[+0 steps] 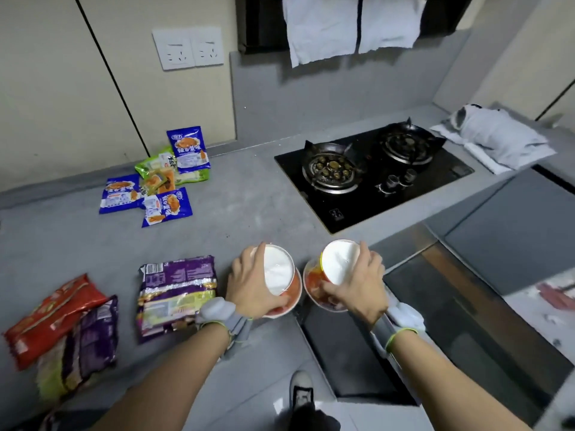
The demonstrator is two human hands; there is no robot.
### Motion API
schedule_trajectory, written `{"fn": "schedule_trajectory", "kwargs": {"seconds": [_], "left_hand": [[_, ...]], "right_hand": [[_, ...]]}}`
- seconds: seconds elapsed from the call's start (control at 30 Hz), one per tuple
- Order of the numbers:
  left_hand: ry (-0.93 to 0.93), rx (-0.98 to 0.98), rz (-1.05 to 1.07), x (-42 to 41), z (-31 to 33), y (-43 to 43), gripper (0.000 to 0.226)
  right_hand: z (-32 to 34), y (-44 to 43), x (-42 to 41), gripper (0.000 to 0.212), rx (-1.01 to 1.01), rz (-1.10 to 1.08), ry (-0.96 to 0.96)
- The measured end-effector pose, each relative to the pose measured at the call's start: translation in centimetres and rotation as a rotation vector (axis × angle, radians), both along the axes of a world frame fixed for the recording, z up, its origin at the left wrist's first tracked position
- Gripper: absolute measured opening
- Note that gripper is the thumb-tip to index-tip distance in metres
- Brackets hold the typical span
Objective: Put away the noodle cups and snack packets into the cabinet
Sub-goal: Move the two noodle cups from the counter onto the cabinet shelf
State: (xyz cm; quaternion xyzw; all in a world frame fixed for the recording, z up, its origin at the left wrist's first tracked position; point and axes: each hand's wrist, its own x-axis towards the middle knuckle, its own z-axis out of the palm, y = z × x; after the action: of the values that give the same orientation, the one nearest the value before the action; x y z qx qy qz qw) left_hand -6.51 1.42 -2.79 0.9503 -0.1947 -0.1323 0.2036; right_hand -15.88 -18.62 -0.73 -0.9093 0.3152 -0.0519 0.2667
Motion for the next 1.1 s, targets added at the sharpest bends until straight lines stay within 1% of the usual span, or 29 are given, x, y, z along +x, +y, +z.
{"fn": "schedule_trajectory", "kwargs": {"seconds": [0.1,0.23,0.37,0.47,0.57,0.63,0.77,0.83,0.9,0.97,1.1], "left_hand": [[-0.026,-0.018,-0.092,-4.3,0.1,1.0,0.126],[-0.017,0.012,-0.167,-10.1,-2.2,3.4,0.123],[0.027,0.037,-0.121,-12.9,-5.5,6.7,0.119],[0.059,0.042,0.000,-13.5,-9.7,9.4,0.118],[0.086,0.040,0.172,-14.0,-16.4,11.8,0.119],[0.098,0.043,0.243,-14.1,-21.5,13.0,0.121],[0.058,0.060,0.341,-14.0,-33.8,14.7,0.122],[0.042,0.042,0.381,-13.9,-37.1,15.0,0.122],[0.040,0.015,0.449,-14.1,-42.8,15.5,0.121],[0.044,0.002,0.473,-13.5,-47.8,15.6,0.119],[-0.014,0.042,0.497,-13.3,-54.4,15.6,0.113]], "right_hand": [[-0.4,1.9,-6.0,0.126,0.011,-0.064,-0.010],[-2.4,4.8,-12.4,0.126,0.016,-0.068,0.088],[-4.9,7.7,-14.2,0.126,0.016,-0.029,0.216],[-8.8,9.5,-13.3,0.124,0.044,0.049,0.262],[-15.5,11.0,-11.4,0.124,0.075,0.167,0.302],[-20.7,12.0,-10.4,0.125,0.086,0.232,0.321],[-33.2,13.5,-8.7,0.130,0.110,0.328,0.303],[-36.2,13.6,-8.1,0.130,0.115,0.317,0.292],[-42.1,14.3,-8.2,0.128,0.107,0.356,0.262],[-47.4,14.8,-7.4,0.126,0.089,0.382,0.230],[-54.8,15.4,-7.0,0.125,0.084,0.423,0.161]]}}
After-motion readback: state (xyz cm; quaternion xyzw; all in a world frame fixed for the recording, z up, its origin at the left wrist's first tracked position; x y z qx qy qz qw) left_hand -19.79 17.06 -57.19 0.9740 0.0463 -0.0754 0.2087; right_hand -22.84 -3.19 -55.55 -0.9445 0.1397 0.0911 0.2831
